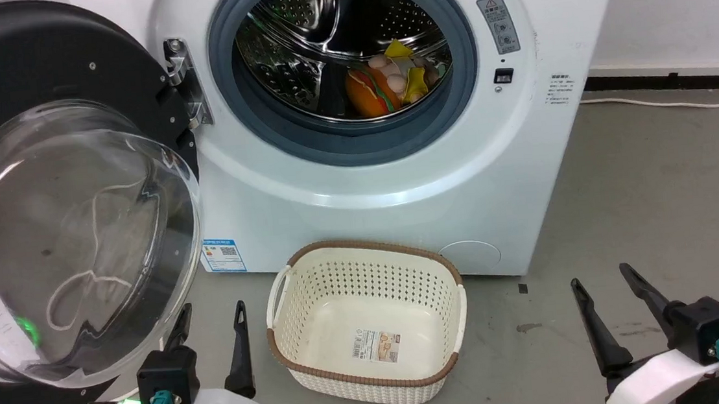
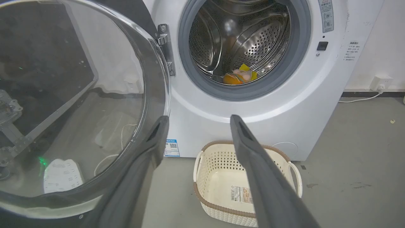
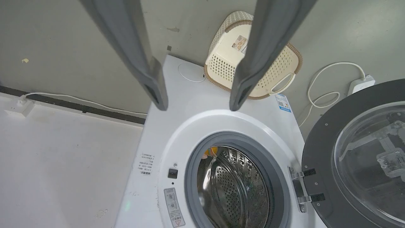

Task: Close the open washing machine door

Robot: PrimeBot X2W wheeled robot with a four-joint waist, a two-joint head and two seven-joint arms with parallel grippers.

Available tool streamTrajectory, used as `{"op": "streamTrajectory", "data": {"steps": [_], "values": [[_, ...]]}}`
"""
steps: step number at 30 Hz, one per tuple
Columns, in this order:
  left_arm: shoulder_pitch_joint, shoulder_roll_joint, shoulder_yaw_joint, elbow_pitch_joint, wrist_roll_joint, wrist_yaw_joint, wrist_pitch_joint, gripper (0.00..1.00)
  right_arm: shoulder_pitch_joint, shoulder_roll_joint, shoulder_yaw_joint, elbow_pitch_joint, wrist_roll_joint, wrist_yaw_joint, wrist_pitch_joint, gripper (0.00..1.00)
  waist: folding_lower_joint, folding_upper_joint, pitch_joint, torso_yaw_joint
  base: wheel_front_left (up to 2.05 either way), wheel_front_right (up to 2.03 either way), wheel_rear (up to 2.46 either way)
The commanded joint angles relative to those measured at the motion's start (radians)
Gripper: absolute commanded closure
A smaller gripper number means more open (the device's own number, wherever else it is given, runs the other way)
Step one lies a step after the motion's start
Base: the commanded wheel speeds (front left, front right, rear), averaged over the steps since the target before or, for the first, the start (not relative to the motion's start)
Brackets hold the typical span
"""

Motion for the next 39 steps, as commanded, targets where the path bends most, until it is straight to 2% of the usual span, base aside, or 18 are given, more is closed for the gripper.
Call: {"op": "streamTrajectory", "data": {"steps": [1,13,24,39], "values": [[0.0,0.0,-0.007,0.005,-0.003,0.0,-0.01,0.0,0.009,0.001,-0.003,-0.004,0.012,0.0,-0.009,0.0,0.0,0.0,-0.001,0.003,0.0,0.0,0.0],[0.0,0.003,-0.015,0.012,-0.007,-0.002,-0.04,0.0,0.024,0.001,0.003,0.002,0.031,0.0,-0.039,0.0,0.0,0.0,-0.011,0.064,0.0,0.0,0.0],[0.005,0.007,-0.017,0.019,-0.009,-0.005,-0.062,0.0,0.036,0.002,0.021,0.007,0.059,0.0,-0.061,0.0,0.0,0.0,-0.022,0.153,0.0,0.0,0.0],[0.031,0.002,0.005,-0.006,-0.029,0.012,-0.094,0.0,-0.012,0.002,0.097,0.052,0.053,0.0,-0.093,0.0,0.0,0.0,-0.005,0.23,0.0,0.0,0.0]]}}
